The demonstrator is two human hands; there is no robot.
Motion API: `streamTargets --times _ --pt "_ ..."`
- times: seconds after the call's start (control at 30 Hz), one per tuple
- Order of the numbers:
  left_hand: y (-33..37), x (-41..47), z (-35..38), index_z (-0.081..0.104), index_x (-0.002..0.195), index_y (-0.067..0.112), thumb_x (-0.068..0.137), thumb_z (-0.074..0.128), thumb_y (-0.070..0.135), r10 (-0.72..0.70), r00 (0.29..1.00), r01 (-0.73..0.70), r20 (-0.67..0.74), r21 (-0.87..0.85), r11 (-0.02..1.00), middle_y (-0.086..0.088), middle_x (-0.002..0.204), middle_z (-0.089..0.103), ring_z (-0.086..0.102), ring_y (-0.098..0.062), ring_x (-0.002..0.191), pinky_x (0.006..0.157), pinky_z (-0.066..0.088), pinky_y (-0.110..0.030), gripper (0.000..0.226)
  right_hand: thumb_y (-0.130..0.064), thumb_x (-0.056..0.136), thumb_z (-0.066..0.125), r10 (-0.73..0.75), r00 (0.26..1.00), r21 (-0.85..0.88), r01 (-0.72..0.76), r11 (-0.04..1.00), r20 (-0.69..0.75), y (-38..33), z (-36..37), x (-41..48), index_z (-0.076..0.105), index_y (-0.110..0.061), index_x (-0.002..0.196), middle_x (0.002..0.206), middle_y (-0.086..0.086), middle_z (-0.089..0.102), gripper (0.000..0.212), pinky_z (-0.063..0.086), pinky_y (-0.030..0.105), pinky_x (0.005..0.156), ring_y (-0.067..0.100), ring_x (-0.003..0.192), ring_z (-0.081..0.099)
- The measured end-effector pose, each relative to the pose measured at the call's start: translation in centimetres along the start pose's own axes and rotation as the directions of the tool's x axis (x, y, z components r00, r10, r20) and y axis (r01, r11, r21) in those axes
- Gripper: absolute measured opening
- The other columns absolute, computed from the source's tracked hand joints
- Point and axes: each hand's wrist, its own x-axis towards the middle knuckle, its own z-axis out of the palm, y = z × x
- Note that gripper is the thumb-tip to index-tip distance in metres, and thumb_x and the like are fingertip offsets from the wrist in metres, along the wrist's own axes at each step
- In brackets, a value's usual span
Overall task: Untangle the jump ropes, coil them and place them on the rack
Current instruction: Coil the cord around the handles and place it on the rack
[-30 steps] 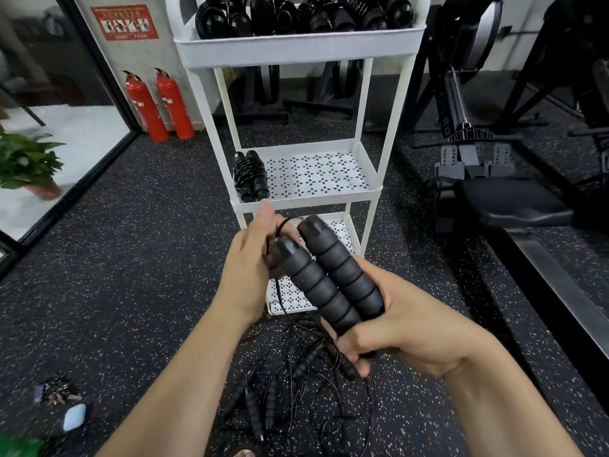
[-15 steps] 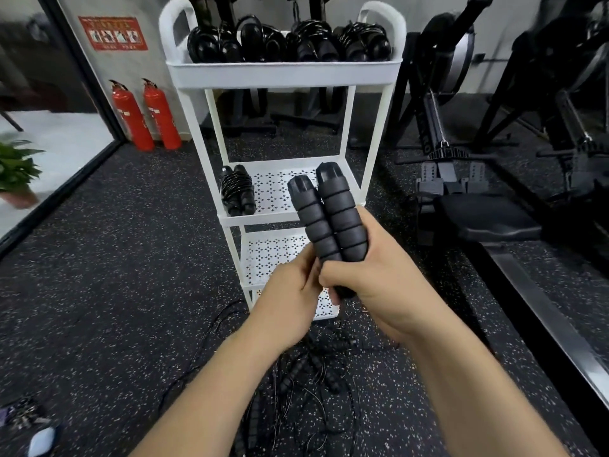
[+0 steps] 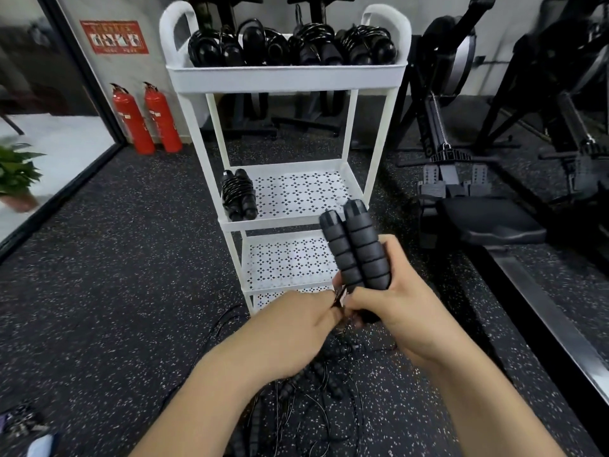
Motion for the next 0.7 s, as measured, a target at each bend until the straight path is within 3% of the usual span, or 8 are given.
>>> streamTargets --times 0.13,0.23,0.37,0.47,0.53,0.6,0.7 --pt "0.1 -1.3 -1.8 0.068 0.091 0.037 0.109 0.050 0.052 0.036 0.999 -0.036 0.003 -0.103 0.994 0.015 0.057 0.055 0.044 -0.004 0.049 0.055 0.037 -0.029 0.029 0.019 0.082 0.068 0.005 0.993 -0.118 -0.019 0.993 -0.117 0.3 -1.9 0.4 0.052 -0.025 0.123 0.097 0.005 0.077 0.062 0.053 0.038 0.058 0.020 0.073 0.064" --pt "-0.3 -2.5 -3.5 0.074 0.090 0.038 0.104 0.060 0.051 0.030 0.998 -0.044 -0.059 -0.255 0.966 0.013 0.053 0.048 0.039 -0.008 0.050 0.052 0.034 -0.027 0.024 0.005 0.080 0.070 0.006 0.989 -0.421 -0.069 0.904 -0.149 1.4 -2.9 0.9 0.056 -0.035 0.113 0.093 -0.003 0.076 0.054 0.056 0.047 0.064 0.019 0.074 0.066" --pt "-0.4 -3.3 -4.5 0.078 0.087 0.037 0.100 0.067 0.050 0.068 0.986 -0.117 -0.152 -0.347 0.930 0.012 0.052 0.043 0.036 -0.006 0.050 0.052 0.030 -0.022 0.022 -0.010 0.077 0.073 0.133 0.991 -0.678 -0.091 0.730 0.010 1.9 -1.5 0.8 0.054 -0.032 0.103 0.089 -0.002 0.072 0.039 0.058 0.047 0.067 0.025 0.079 0.070" --pt "-0.9 -2.9 -4.4 0.079 0.084 0.035 0.097 0.071 0.050 0.086 0.971 -0.159 -0.224 -0.334 0.929 0.002 0.061 0.063 0.052 -0.015 0.055 0.057 0.042 -0.031 0.021 -0.015 0.083 0.073 0.222 0.962 -0.802 -0.005 0.598 0.160 2.1 0.8 0.2 0.055 -0.033 0.105 0.096 -0.008 0.070 0.034 0.059 0.039 0.074 0.017 0.086 0.068" --pt "-1.5 -2.6 -4.3 0.080 0.083 0.033 0.092 0.077 0.050 0.079 0.965 -0.167 -0.249 -0.354 0.920 -0.006 0.069 0.069 0.057 -0.024 0.060 0.061 0.046 -0.036 0.019 -0.013 0.088 0.067 0.285 0.926 -0.846 0.063 0.530 0.248 2.3 2.3 -0.4 0.058 -0.035 0.107 0.092 -0.010 0.070 0.030 0.056 0.033 0.067 0.013 0.082 0.067" --pt "-2.4 -2.1 -4.2 0.082 0.082 0.031 0.085 0.085 0.048 0.047 0.967 -0.146 -0.249 -0.399 0.905 -0.013 0.068 0.065 0.046 -0.016 0.057 0.059 0.038 -0.031 0.017 -0.009 0.090 0.061 0.341 0.887 -0.862 0.115 0.493 0.313 2.0 3.4 -1.0 0.059 -0.035 0.106 0.084 -0.008 0.067 0.031 0.045 0.026 0.055 0.012 0.072 0.064" --pt "-3.7 -1.2 -4.1 0.084 0.079 0.027 0.080 0.091 0.036 0.020 0.979 -0.118 -0.205 -0.478 0.871 0.006 0.063 0.066 0.048 -0.002 0.056 0.060 0.039 -0.017 0.012 -0.006 0.089 0.063 0.394 0.828 -0.835 0.152 0.528 0.400 0.4 3.6 -1.7 0.058 -0.036 0.094 0.079 -0.009 0.063 0.031 0.040 0.022 0.053 0.009 0.067 0.058"
